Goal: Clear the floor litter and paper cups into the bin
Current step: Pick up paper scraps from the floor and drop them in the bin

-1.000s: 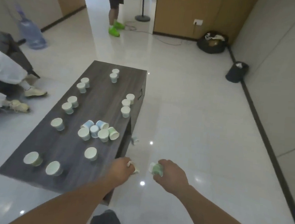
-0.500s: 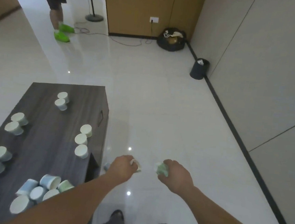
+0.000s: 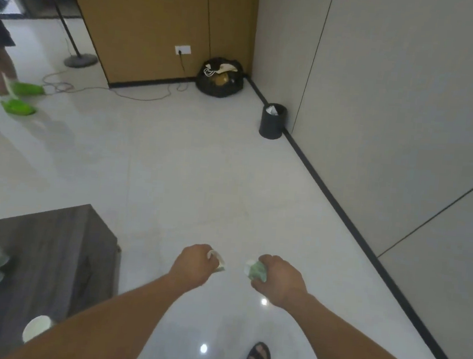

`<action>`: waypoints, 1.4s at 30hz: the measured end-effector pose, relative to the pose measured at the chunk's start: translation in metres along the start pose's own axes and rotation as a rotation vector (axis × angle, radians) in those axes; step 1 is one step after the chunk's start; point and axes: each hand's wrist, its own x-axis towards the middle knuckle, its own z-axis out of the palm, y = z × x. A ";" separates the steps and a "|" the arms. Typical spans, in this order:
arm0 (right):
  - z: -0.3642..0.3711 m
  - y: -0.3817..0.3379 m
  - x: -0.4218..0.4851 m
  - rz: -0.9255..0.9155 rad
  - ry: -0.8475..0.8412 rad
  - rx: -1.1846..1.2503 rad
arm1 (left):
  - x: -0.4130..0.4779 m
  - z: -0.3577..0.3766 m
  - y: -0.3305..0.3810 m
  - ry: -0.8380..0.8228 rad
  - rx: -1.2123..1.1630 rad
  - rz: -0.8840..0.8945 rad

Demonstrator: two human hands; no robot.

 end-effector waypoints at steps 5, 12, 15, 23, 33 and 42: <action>-0.064 0.039 0.075 0.011 0.027 -0.010 | 0.087 -0.006 0.055 0.011 -0.057 -0.003; -0.123 0.070 0.191 0.041 0.036 -0.021 | 0.221 -0.010 0.091 -0.053 -0.061 -0.005; -0.154 0.081 0.250 0.058 0.053 -0.043 | 0.294 -0.015 0.104 -0.061 -0.069 0.023; -0.238 0.104 0.392 0.139 0.073 -0.033 | 0.469 -0.068 0.152 -0.083 -0.122 0.082; -0.324 0.152 0.588 0.116 0.017 0.008 | 0.673 -0.105 0.223 -0.104 -0.082 0.030; -0.457 0.206 0.772 0.048 0.047 -0.020 | 0.855 -0.138 0.312 -0.039 -0.079 -0.032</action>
